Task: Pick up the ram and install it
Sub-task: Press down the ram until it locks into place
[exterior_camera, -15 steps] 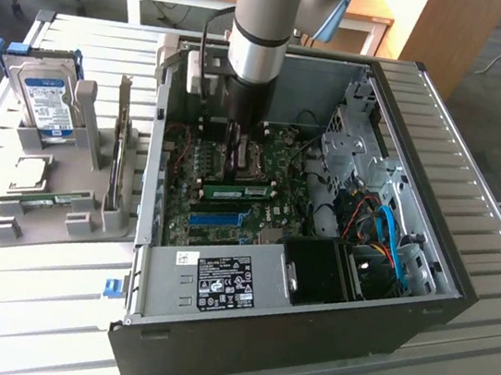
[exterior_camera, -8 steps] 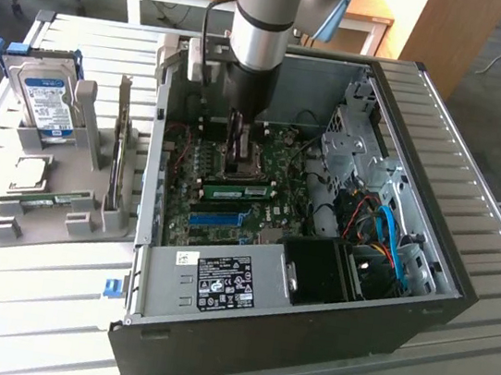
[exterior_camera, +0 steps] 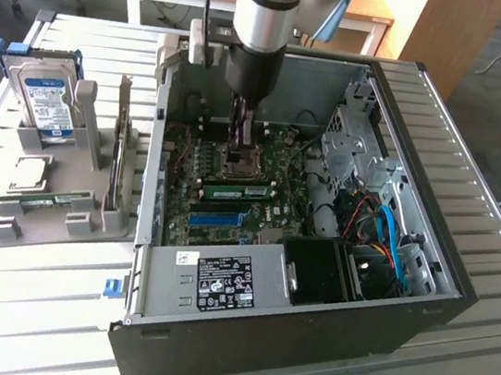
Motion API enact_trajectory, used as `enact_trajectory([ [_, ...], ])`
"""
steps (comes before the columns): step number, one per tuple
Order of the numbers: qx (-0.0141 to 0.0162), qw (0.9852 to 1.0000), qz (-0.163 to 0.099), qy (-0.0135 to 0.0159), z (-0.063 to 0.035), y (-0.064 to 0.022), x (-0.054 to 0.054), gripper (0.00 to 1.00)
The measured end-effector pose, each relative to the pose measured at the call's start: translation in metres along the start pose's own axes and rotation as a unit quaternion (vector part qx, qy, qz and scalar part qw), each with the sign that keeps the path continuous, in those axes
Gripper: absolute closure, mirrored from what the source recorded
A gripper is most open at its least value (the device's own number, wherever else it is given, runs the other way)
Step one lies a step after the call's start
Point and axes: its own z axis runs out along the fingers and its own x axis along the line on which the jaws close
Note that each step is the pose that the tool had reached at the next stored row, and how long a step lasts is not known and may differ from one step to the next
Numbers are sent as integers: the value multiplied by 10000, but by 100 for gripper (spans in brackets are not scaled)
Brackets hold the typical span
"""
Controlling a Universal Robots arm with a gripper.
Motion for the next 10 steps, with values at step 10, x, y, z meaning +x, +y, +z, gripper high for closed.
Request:
enact_trajectory([
  [10,0,10000,0,0,-250,5,-2,89],
])
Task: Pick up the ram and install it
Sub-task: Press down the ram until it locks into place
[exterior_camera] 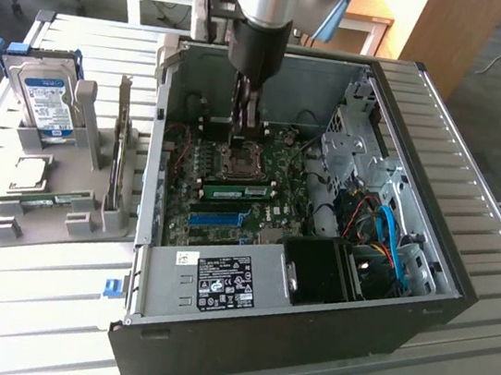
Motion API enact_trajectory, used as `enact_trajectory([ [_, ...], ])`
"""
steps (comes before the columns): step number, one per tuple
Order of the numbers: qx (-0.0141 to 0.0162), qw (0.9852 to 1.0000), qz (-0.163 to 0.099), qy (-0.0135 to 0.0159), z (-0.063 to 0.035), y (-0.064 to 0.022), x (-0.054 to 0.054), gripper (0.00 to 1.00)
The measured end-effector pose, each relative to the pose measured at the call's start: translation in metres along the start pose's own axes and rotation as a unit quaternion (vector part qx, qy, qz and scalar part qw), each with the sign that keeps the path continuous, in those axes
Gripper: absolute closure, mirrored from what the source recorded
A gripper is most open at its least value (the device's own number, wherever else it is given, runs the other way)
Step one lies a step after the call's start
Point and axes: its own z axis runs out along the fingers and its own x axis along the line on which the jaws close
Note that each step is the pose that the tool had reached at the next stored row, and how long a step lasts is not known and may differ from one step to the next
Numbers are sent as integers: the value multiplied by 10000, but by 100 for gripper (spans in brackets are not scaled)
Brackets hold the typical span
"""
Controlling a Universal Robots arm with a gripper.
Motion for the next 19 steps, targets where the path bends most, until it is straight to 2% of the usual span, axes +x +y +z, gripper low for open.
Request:
enact_trajectory([
  [12,0,10000,0,0,-245,5,-2,89],
  [19,0,10000,0,0,-321,7,-3,89],
])
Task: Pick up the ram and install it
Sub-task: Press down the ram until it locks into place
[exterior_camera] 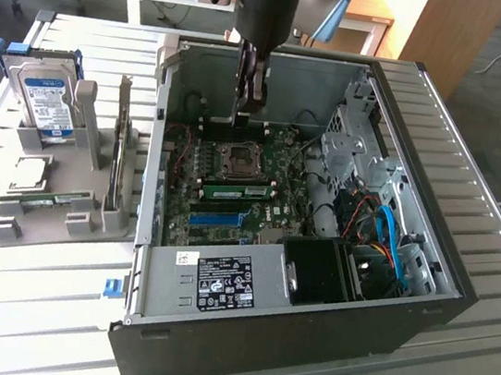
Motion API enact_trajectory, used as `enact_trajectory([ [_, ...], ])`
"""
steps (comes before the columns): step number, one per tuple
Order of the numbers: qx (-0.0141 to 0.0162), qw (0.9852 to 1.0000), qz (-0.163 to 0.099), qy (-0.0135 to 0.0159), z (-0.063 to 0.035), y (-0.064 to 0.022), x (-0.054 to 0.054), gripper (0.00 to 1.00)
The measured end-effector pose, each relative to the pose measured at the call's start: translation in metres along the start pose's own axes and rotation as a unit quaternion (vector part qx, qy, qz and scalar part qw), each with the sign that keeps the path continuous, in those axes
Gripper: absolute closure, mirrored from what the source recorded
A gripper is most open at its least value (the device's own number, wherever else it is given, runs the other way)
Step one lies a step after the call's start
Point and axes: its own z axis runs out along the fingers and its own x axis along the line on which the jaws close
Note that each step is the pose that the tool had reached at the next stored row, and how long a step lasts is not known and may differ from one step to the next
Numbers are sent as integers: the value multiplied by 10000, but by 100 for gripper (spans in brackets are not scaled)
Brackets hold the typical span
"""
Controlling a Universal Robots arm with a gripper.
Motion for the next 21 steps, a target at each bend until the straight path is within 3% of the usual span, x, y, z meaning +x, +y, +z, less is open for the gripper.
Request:
enact_trajectory([
  [6,-1,10000,-1,1,-2,-25,0,89],
  [21,-2,10000,-1,1,-7,-319,1,89],
])
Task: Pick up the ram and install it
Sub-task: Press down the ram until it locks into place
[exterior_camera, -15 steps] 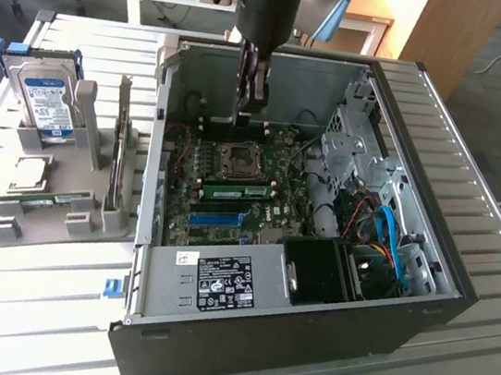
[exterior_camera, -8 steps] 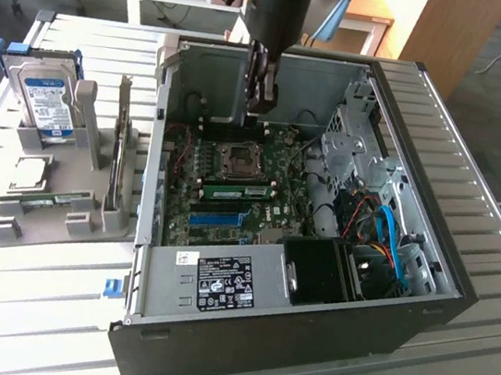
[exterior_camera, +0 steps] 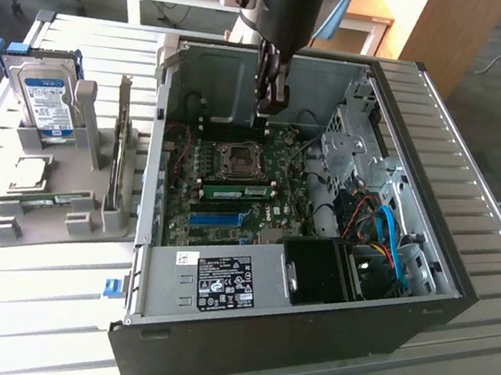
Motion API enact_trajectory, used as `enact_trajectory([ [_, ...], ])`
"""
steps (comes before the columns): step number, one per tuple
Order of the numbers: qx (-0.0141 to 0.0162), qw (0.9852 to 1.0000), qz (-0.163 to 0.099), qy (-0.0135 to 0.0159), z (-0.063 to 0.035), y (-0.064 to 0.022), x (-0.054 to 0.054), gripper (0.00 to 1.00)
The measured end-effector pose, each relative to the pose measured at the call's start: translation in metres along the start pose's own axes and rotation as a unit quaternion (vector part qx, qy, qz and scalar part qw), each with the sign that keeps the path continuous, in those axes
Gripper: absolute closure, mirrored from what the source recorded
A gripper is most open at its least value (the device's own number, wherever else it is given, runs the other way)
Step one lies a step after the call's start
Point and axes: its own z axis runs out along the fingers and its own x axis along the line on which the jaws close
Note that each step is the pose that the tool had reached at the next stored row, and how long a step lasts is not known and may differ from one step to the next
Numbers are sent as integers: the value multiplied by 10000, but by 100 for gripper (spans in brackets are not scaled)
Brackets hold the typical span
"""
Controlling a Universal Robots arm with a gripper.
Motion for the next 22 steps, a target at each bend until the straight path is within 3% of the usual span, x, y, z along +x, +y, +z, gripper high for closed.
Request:
enact_trajectory([
  [22,0,10000,0,0,0,-23,0,89],
])
